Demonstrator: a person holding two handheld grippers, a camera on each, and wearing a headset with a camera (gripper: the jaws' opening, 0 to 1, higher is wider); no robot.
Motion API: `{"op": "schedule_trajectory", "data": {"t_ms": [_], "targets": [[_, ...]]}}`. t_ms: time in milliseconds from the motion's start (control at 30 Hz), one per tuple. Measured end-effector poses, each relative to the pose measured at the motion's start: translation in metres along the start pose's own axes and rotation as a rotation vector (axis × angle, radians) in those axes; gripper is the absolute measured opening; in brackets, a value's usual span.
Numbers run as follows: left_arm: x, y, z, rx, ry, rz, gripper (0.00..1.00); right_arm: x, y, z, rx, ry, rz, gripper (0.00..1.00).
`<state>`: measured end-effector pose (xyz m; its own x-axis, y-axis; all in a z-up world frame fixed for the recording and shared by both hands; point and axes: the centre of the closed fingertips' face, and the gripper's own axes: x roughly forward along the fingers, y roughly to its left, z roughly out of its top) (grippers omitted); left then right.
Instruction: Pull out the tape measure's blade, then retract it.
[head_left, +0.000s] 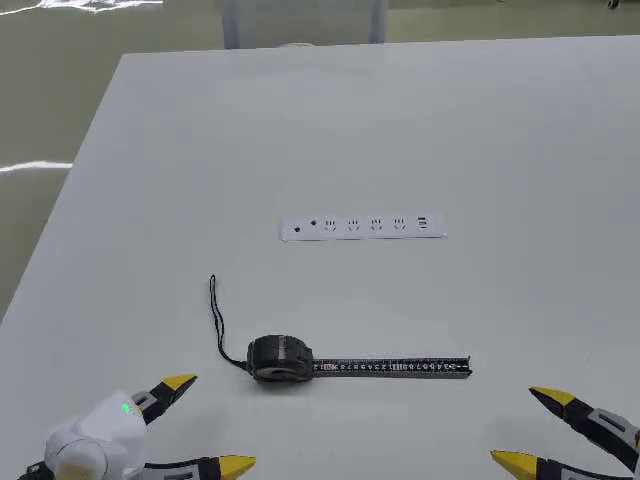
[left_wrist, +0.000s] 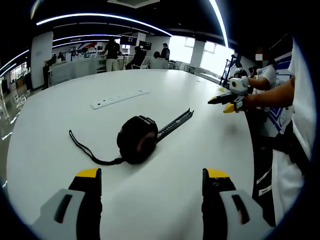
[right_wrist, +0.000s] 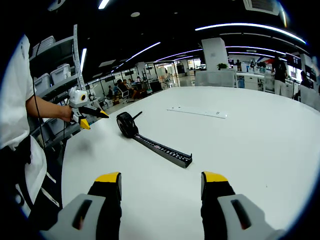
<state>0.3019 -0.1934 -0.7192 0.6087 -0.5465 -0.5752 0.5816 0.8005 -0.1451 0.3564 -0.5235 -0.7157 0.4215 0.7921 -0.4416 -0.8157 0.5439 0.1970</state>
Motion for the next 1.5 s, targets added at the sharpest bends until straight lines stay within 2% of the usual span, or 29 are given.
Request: {"op": "schedule_trajectory", "data": {"t_ms": [700,1033,1500], "targets": [[0.034,-0.004,0.011,-0.1,-0.008,0.072,0.82,0.018,-0.011,0.004,0.0,-0.002,0.013,0.64],[0.041,0.004,0.018,-0.164,-0.036,0.142,0.84,0.027,-0.016,0.004,-0.003,0.002,0.022,0.64],[0.054,0.008,0.02,-0.255,-0.04,0.219,0.84,0.038,-0.021,0.004,0.0,0.002,0.026,0.64]]}}
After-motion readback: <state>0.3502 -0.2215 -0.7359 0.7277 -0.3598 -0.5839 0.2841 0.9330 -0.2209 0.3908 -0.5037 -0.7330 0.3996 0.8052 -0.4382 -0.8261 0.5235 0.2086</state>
